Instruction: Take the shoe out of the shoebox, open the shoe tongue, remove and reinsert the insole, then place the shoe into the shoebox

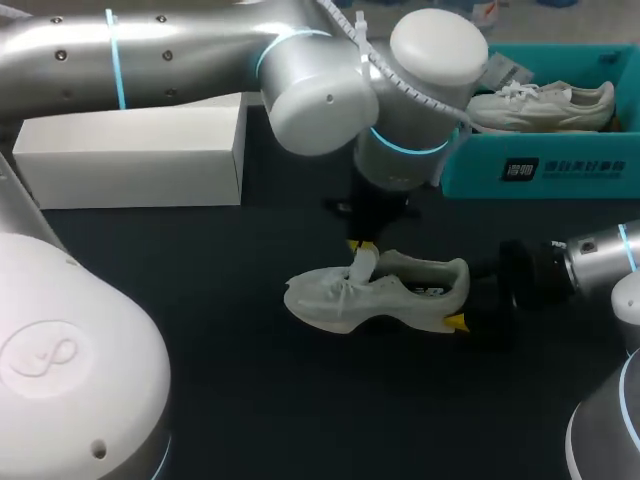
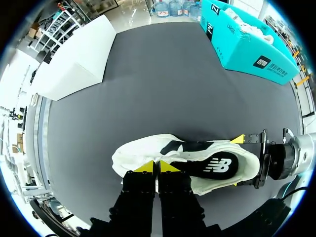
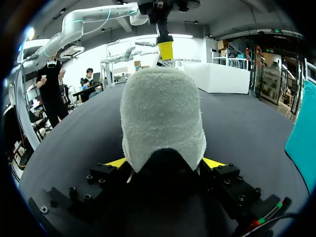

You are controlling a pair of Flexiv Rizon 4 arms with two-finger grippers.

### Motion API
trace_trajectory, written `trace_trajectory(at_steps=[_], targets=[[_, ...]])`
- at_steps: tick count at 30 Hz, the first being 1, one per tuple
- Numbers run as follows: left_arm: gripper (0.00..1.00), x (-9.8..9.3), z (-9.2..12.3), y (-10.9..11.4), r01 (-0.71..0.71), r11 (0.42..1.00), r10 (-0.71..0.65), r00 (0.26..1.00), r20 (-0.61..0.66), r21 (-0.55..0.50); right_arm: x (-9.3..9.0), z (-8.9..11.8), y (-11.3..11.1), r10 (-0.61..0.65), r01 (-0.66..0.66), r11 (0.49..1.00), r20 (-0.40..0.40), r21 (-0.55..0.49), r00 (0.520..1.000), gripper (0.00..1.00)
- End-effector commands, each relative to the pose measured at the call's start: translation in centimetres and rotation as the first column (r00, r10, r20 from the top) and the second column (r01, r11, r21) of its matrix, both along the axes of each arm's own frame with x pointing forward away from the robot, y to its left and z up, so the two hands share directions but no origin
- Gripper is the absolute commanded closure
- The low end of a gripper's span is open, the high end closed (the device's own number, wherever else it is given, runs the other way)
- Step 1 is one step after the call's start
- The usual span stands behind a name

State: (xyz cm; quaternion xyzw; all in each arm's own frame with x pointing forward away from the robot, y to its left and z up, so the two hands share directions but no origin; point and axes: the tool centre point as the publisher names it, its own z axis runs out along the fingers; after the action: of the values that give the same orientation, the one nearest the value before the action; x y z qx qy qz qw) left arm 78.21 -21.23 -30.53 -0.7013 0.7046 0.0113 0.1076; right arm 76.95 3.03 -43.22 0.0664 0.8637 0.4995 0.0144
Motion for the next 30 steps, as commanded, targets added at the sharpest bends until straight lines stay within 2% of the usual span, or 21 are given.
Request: trace_trajectory(at_steps=[1,7,8,9,12,16,20,21,22,23,25,27,28,30], targets=[[1.00,0.0,0.6,1.9,0.004,0.999,-0.004,1.000,-0.008,-0.051,-0.4,-0.6,0.1,-0.001,0.001,1.000,0.000,-0.004,1.000,1.00],[1.00,-1.1,0.6,1.3,0.016,0.997,-0.020,0.998,-0.056,-0.072,-0.4,-0.6,0.1,-0.001,0.001,1.000,0.000,-0.004,1.000,1.00],[0.76,-1.3,0.7,1.2,0.020,0.997,-0.025,0.998,-0.063,-0.077,-0.4,-0.6,0.1,-0.001,0.001,1.000,0.000,-0.004,1.000,1.00],[0.67,-1.4,0.7,1.0,0.021,0.997,-0.026,0.998,-0.065,-0.078,-0.4,-0.6,0.1,-0.001,0.001,1.000,0.000,-0.004,1.000,1.00],[0.57,-1.9,0.7,0.4,0.029,0.996,-0.035,0.996,-0.078,-0.081,-0.4,-0.6,0.1,-0.001,0.001,1.000,0.000,-0.004,1.000,1.00],[0.54,-2.3,0.5,-0.4,0.028,0.996,-0.035,0.996,-0.086,-0.081,-0.4,-0.6,0.1,-0.001,0.001,1.000,0.000,-0.004,1.000,1.00],[0.45,-2.6,0.0,-1.2,0.024,0.997,-0.031,0.994,-0.105,-0.074,-0.4,-0.6,0.1,-0.001,0.001,1.000,0.000,-0.004,1.000,1.00],[0.36,-2.7,-0.2,-1.4,0.023,0.997,-0.031,0.994,-0.106,-0.073,-0.4,-0.6,0.1,-0.001,0.001,1.000,0.000,-0.004,1.000,1.00],[0.30,-2.7,-0.2,-1.6,0.017,0.997,-0.026,0.992,-0.123,-0.075,-0.4,-0.6,0.1,-0.001,0.001,1.000,0.000,-0.004,1.000,1.00],[0.29,-2.8,-0.3,-1.8,0.015,0.997,-0.024,0.992,-0.126,-0.074,-0.4,-0.6,0.1,-0.001,0.001,1.000,0.000,-0.004,1.000,1.00],[0.18,-2.9,-0.4,-2.1,0.013,0.997,-0.023,0.991,-0.135,-0.075,-0.4,-0.6,0.1,-0.001,0.001,1.000,0.000,-0.004,1.000,1.00],[0.19,-3.0,-0.4,-2.5,0.011,0.997,-0.021,0.990,-0.139,-0.073,-0.4,-0.6,0.1,-0.001,0.001,1.000,0.000,-0.004,1.000,1.00],[0.23,-3.1,-0.4,-2.7,0.011,0.997,-0.021,0.989,-0.145,-0.074,-0.4,-0.6,0.1,-0.001,0.001,1.000,0.000,-0.004,1.000,1.00],[0.58,-3.1,-0.5,-2.8,0.010,0.997,-0.020,0.989,-0.146,-0.073,-0.4,-0.6,0.1,-0.001,0.001,1.000,0.000,-0.004,1.000,1.00]])
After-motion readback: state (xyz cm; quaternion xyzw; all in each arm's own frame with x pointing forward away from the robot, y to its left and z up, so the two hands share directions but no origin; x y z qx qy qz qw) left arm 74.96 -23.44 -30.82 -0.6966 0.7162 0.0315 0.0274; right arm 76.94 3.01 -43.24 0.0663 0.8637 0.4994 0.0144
